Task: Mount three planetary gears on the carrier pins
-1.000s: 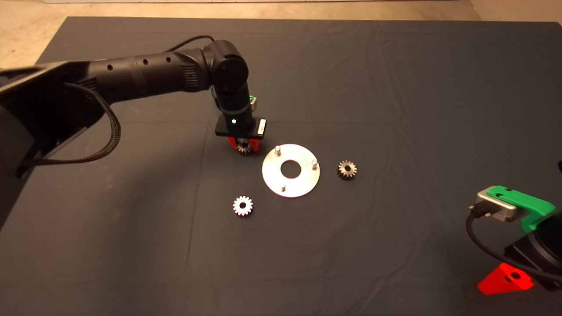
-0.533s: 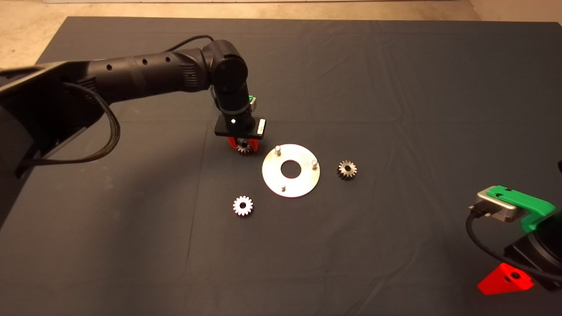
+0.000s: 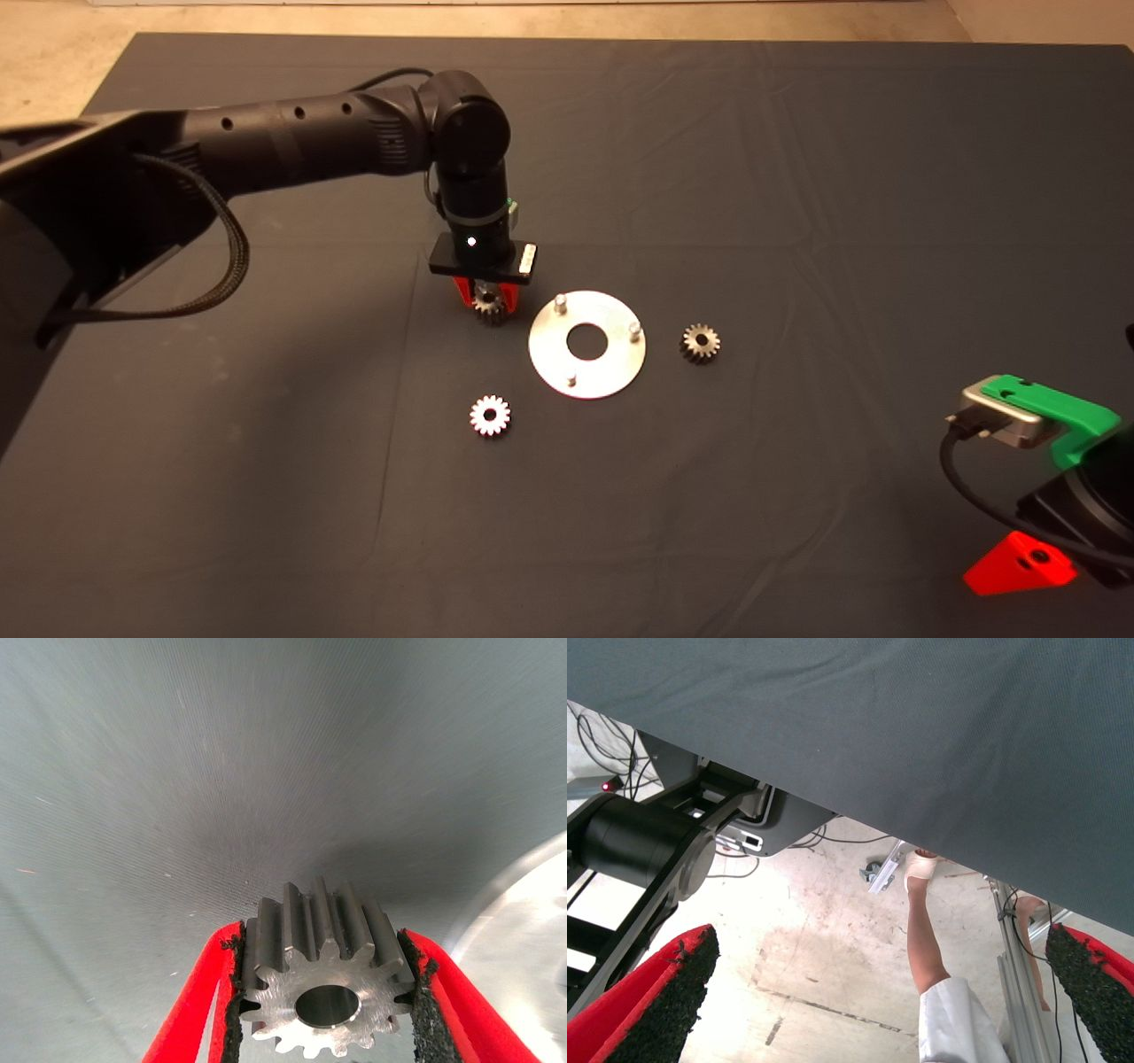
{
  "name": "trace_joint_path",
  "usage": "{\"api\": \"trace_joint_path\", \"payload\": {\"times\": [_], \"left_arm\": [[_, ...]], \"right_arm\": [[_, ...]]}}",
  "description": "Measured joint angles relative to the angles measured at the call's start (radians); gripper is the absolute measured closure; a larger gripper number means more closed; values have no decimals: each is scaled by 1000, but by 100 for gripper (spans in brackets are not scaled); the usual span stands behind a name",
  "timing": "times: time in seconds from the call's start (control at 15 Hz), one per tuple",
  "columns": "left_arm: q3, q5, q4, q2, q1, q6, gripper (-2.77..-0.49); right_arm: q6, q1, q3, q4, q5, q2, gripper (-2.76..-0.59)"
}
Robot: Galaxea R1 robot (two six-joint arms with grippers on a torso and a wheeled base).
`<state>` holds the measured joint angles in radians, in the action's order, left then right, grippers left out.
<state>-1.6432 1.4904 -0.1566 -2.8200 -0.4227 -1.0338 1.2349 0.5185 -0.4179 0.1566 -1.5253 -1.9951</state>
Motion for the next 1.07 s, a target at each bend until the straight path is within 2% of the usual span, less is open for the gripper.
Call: {"api": "trace_joint_path", "payload": {"times": [0.2, 0.53, 0.67, 0.87, 1.07], "left_arm": [[0, 21, 0, -34, -27, 0, -102], [3, 22, 4, -51, -28, 0, -102], [3, 29, 4, -54, -35, 0, -102], [18, 28, 6, -68, -38, 0, -102], [22, 18, 7, -80, -38, 0, -102]], "right_arm": [[0, 0, 0, 0, 1, -4, -275], [0, 0, 0, 0, 0, -5, -275], [0, 0, 0, 0, 0, -5, -275], [0, 0, 0, 0, -1, -4, -275], [0, 0, 0, 0, -1, -5, -275]]}}
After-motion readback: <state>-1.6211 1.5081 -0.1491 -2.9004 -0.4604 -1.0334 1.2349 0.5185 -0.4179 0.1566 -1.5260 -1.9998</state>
